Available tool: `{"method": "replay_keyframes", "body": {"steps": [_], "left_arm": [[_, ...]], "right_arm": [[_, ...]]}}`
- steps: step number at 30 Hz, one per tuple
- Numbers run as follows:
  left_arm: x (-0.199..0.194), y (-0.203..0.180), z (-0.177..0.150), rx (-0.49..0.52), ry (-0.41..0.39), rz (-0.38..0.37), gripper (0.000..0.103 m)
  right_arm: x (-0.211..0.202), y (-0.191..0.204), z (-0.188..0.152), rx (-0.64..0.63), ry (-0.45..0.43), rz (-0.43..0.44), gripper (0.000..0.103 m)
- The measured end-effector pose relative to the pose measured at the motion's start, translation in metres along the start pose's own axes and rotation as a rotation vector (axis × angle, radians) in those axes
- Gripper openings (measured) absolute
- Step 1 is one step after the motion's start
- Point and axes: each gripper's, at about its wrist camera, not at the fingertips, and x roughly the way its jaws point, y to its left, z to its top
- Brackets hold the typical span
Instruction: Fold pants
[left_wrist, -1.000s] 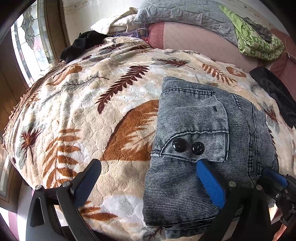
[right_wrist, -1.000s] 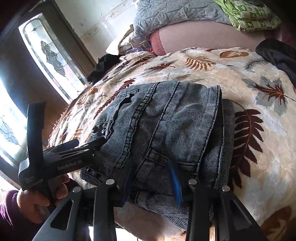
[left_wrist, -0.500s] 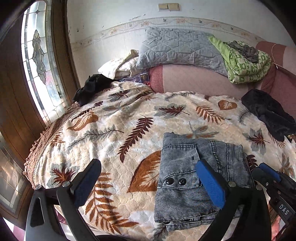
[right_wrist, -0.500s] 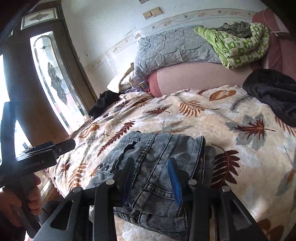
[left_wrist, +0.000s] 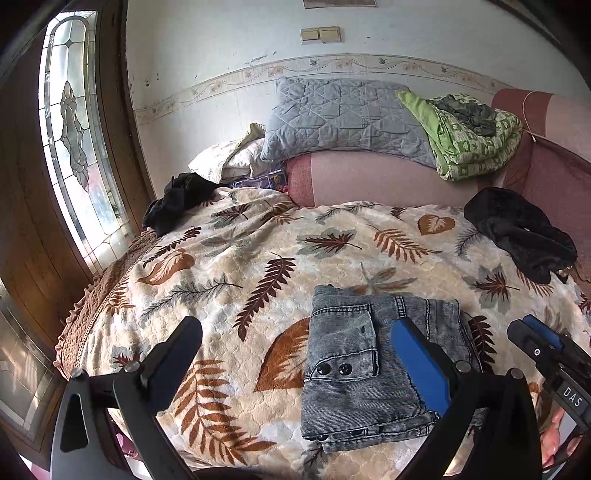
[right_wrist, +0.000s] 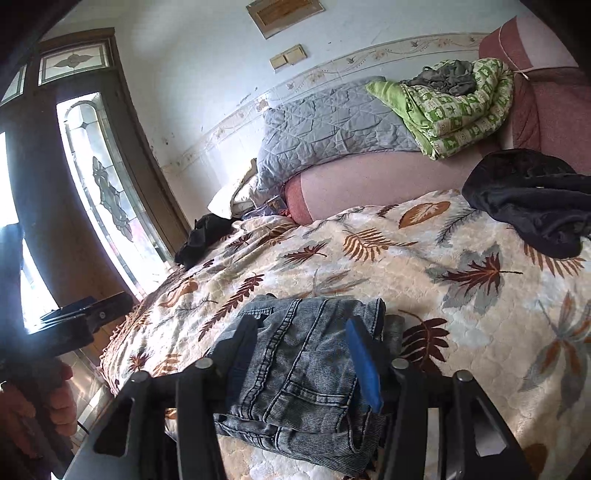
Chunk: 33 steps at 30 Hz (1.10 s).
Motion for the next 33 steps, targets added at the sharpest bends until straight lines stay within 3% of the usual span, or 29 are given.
{"method": "replay_keyframes", "body": {"steps": [33], "left_arm": [[0.041, 0.002, -0.016, -0.023, 0.096, -0.004, 0.103]], "right_arm": [[0.036, 0.0, -0.013, -0.004, 0.108, -0.019, 0.059]]}}
